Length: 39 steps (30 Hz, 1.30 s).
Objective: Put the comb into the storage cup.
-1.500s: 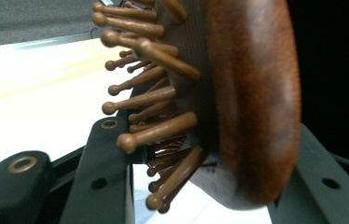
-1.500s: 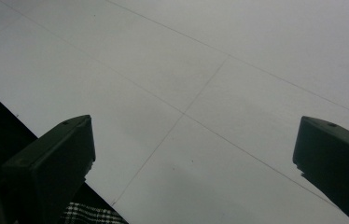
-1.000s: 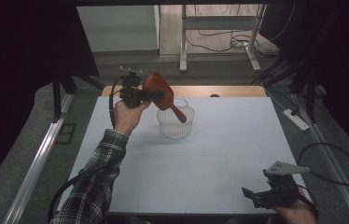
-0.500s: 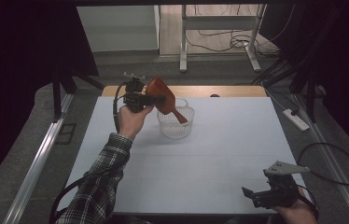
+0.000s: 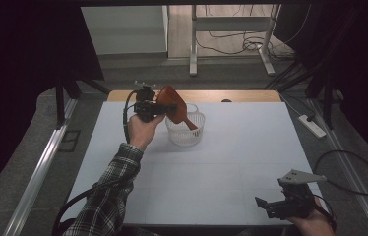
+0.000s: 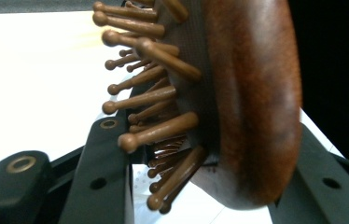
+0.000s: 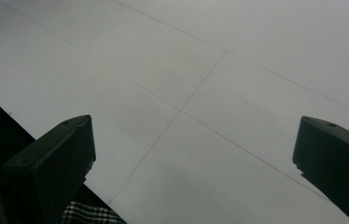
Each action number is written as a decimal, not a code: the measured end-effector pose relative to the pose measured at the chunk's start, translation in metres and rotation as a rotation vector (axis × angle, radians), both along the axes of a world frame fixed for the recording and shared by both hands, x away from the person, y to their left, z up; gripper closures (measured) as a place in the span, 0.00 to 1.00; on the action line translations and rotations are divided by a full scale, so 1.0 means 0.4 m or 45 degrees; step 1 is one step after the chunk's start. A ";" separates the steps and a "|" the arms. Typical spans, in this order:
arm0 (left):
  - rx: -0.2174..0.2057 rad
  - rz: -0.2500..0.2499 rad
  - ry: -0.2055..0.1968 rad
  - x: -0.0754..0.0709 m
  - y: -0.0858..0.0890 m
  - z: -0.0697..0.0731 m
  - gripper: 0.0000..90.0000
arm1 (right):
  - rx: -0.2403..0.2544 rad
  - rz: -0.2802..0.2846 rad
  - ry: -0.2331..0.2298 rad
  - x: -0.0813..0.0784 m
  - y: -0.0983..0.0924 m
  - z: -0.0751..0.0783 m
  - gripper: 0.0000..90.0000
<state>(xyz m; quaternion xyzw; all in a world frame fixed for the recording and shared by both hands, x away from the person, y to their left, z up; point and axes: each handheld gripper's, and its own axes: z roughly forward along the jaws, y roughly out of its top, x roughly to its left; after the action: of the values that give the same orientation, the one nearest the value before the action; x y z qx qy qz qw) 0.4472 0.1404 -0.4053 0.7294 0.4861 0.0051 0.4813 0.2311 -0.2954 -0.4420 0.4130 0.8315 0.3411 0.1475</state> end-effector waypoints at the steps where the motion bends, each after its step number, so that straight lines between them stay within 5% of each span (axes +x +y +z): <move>1: -0.001 0.001 0.005 0.000 -0.002 -0.003 0.65 | 0.000 0.000 0.000 0.000 0.000 0.000 0.00; 20: 0.019 0.001 0.039 0.006 -0.013 -0.040 0.64 | -0.009 0.008 0.007 0.001 0.001 -0.001 0.00; 32: -0.056 0.031 0.092 0.014 0.022 -0.073 0.60 | -0.024 0.015 0.021 0.003 0.005 -0.003 0.00; 39: -0.003 0.066 0.097 0.019 0.025 -0.083 0.51 | -0.025 0.016 0.023 0.003 0.005 -0.003 0.00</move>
<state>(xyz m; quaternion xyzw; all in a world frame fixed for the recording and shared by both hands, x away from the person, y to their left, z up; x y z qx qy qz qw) 0.4547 0.1503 -0.4385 0.7157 0.5227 -0.0108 0.4630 0.2325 -0.2933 -0.4432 0.4093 0.8386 0.3303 0.1419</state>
